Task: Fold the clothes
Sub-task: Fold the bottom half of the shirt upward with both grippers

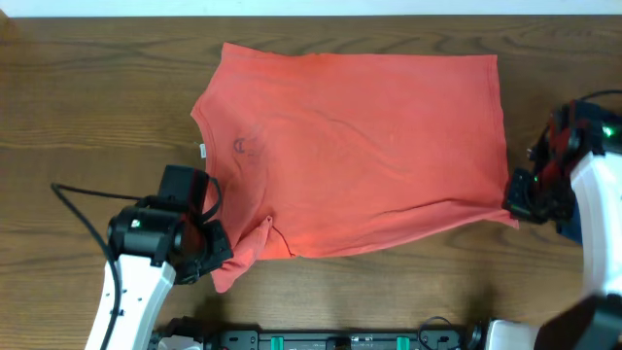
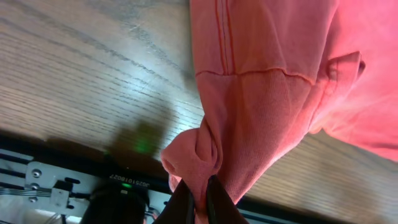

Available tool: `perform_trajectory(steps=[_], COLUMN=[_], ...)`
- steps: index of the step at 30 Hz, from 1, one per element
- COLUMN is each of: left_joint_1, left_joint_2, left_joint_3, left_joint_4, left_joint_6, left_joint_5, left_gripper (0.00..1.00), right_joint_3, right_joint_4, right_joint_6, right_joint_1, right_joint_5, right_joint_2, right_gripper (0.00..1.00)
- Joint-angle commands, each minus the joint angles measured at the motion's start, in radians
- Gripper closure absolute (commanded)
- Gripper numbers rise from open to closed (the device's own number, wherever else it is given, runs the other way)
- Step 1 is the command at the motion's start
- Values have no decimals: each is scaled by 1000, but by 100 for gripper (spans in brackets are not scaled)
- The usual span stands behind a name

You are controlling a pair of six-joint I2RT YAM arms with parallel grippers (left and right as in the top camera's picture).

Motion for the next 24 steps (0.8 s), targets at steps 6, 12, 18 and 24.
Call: perform_trajectory(steps=[6, 12, 18, 24], left_joint_1=[2, 2, 20, 66], left_joint_2=[-18, 29, 101, 160], left_joint_3=[-2, -13, -13, -13], left_joint_4=[145, 284, 452, 633], left_joint_6=[-115, -234, -327, -357], left_joint_5=[-27, -31, -30, -30], left_gripper=[94, 94, 94, 94], right_joint_3=[-82, -82, -82, -82], right_joint_4=[95, 323, 499, 611], right_joint_6=[18, 82, 82, 104], right_joint_1=[-7, -7, -7, -7], right_joint_5=[29, 33, 34, 33], right_joint_2=[-45, -44, -22, 67], right_gripper=[99, 99, 99, 99])
